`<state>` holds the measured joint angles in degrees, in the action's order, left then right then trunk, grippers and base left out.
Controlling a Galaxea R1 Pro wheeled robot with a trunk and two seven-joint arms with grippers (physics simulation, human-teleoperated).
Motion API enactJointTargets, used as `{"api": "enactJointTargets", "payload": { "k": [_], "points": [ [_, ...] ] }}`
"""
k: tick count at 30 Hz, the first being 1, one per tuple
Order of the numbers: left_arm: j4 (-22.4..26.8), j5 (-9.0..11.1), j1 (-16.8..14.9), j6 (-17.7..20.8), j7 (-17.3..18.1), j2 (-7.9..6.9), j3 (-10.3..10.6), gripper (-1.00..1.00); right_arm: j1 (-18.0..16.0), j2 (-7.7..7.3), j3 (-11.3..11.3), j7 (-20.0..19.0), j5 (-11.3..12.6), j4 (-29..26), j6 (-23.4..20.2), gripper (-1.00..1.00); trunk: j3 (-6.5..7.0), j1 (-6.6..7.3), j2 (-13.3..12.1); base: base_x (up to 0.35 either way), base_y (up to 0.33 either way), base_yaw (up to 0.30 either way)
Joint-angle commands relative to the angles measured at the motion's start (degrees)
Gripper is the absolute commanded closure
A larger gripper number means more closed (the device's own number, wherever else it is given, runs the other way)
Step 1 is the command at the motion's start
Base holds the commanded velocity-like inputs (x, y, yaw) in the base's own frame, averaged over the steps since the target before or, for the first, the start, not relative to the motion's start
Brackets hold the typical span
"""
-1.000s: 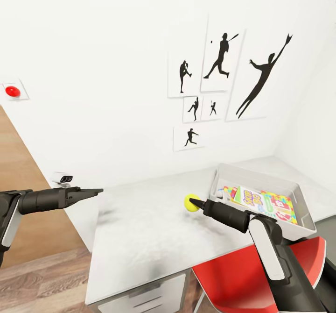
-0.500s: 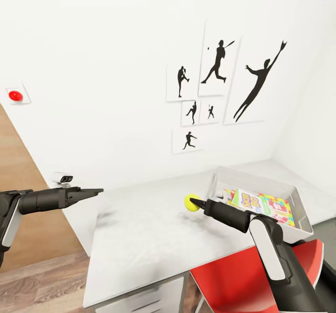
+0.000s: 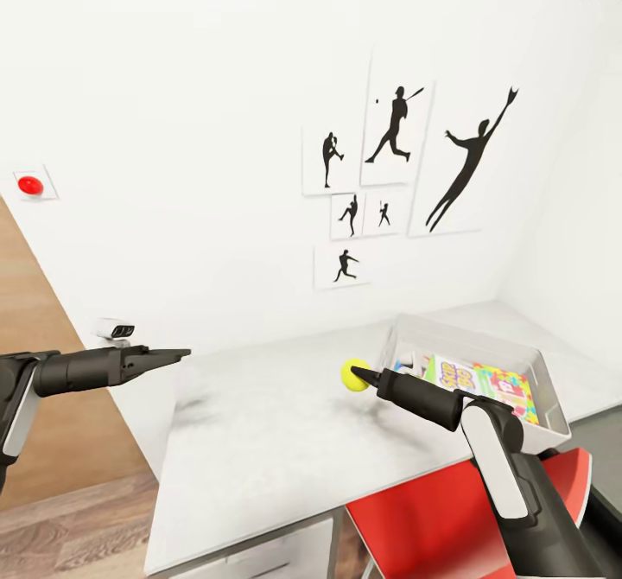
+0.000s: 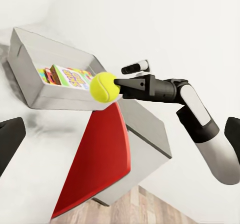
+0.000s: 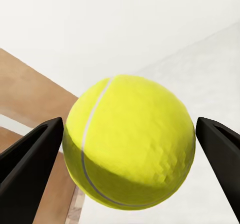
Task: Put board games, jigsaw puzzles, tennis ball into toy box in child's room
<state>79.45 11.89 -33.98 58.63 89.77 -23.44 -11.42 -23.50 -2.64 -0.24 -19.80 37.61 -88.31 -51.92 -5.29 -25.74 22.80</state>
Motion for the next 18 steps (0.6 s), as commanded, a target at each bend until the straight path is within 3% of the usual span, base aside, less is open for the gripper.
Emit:
{"api": "enactJointTargets", "payload": {
  "k": [1,9,18],
  "points": [
    [0.01,-0.04,-0.06,0.61,0.23,-0.05,-0.11,-1.00,-0.06,-0.01,-0.03,-0.32,-0.27,-0.02,-0.20,1.00,-0.03,-0.04,0.12,0.000,0.000,0.000],
    [0.01,-0.12,-0.04,0.61,0.23,0.22,-0.26,-1.00,-0.06,0.00,-0.02,-0.32,-0.29,-0.02,-0.20,1.00,0.73,-0.04,0.12,0.000,-0.036,0.000],
    [0.01,-0.07,-0.04,0.61,0.23,0.29,-0.27,-1.00,-0.06,0.00,-0.10,-0.32,-0.30,0.01,-0.20,1.00,1.14,-0.04,0.12,0.000,-0.258,0.013]
  ]
}}
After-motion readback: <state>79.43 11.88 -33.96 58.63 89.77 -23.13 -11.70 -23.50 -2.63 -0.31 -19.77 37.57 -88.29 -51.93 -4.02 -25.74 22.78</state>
